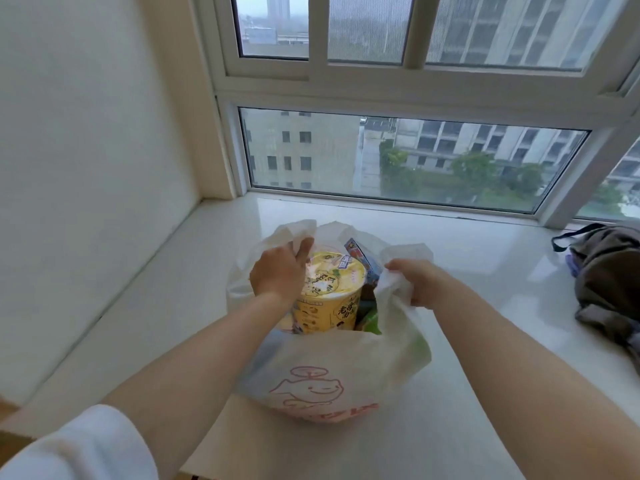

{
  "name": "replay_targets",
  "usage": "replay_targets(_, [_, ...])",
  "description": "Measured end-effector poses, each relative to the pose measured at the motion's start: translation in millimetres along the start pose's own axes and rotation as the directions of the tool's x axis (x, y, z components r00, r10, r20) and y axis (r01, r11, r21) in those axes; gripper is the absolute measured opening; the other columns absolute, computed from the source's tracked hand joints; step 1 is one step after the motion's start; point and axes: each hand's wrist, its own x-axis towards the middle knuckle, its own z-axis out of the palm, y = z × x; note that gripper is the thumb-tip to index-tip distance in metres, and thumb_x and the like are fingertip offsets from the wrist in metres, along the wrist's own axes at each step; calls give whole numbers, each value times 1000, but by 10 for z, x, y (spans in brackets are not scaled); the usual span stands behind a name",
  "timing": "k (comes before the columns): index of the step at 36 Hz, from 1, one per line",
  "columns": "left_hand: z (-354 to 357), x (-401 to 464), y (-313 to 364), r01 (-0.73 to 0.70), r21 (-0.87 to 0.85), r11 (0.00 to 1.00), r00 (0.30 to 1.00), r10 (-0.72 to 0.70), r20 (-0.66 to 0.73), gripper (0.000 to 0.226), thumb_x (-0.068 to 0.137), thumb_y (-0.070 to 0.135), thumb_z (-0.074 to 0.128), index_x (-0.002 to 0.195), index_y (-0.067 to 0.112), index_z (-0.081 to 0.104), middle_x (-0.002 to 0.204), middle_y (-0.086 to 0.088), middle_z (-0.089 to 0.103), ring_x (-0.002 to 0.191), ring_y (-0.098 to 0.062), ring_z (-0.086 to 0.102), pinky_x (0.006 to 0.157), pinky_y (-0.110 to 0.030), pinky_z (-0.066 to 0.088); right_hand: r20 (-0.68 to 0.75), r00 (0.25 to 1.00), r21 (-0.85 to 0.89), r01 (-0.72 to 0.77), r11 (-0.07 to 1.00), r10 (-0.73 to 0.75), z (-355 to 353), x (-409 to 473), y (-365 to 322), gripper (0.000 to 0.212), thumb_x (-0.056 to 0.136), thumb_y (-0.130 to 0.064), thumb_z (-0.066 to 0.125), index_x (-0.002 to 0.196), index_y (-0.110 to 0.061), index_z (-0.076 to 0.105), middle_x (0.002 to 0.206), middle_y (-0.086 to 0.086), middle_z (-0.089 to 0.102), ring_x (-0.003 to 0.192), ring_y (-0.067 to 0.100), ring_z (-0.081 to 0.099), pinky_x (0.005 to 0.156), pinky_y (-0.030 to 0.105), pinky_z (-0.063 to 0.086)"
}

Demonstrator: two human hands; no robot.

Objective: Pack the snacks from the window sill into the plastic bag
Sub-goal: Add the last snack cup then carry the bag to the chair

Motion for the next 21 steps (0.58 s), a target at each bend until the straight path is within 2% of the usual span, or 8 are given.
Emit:
replay_targets(2, [-96,64,41,52,-113,992,999,-52,6,65,95,58,29,94,6,67,90,-12,65,80,-28,56,66,-31,36,65,998,56,-12,998,8,-126,-46,-63,31,93,-22,56,120,-9,49,87,12,56,71,23,56,64,31,48])
replay_targets(5, [-287,163,129,58,-327,943,998,-58,8,57,97,53,33,76,8,62,76,-5,60,75,-23,55,68,-28,35,20,997,104,69,992,-72,-257,-128,-197,29,96,-22,50,121,-7,47,90,11,56,83,25,57,75,33,48])
replay_targets(10, [-532,328,158,140,-503,853,988,-157,8,49,100,37,39,66,7,59,68,-2,56,67,-17,52,70,-27,35,70,988,268,117,956,-140,-350,-284,-488,30,97,-34,47,93,-7,60,69,3,58,61,16,58,57,27,47])
replay_targets(13, [-666,463,121,217,-579,786,971,-232,50,47,99,37,39,62,13,53,65,-4,53,62,-21,49,63,-29,37,-49,984,308,180,934,-173,-335,-335,-662,29,99,-18,44,76,-4,54,50,4,60,38,13,59,40,19,49])
replay_targets(15, [-797,526,110,234,-652,721,968,-236,86,43,99,32,40,64,11,54,64,-7,51,55,-19,44,55,-28,36,-172,961,104,238,966,-218,-371,-270,-743,22,95,-16,49,78,-4,56,63,13,68,56,21,68,51,26,56])
replay_targets(17, [-926,515,83,213,-709,672,977,-170,132,37,100,23,40,69,9,56,67,-7,55,56,-16,47,55,-25,38,-333,885,-314,223,923,-327,-432,-274,-793,14,88,-20,56,90,-7,61,94,17,66,83,30,64,61,31,53])
replay_targets(19, [-1004,495,30,134,-677,723,990,-67,125,34,101,18,38,78,6,60,76,-8,61,67,-16,56,66,-28,47,-381,835,-512,168,843,-397,-430,-412,-822,16,87,-20,56,93,-5,61,93,15,57,75,27,53,49,26,37])
replay_targets(21, [-1077,494,32,73,-627,776,993,0,115,38,100,15,39,72,4,62,75,-7,63,72,-17,60,74,-32,50,-311,854,-503,225,835,-418,-329,-538,-920,16,87,-20,59,88,-5,60,92,17,60,66,24,52,51,26,42])
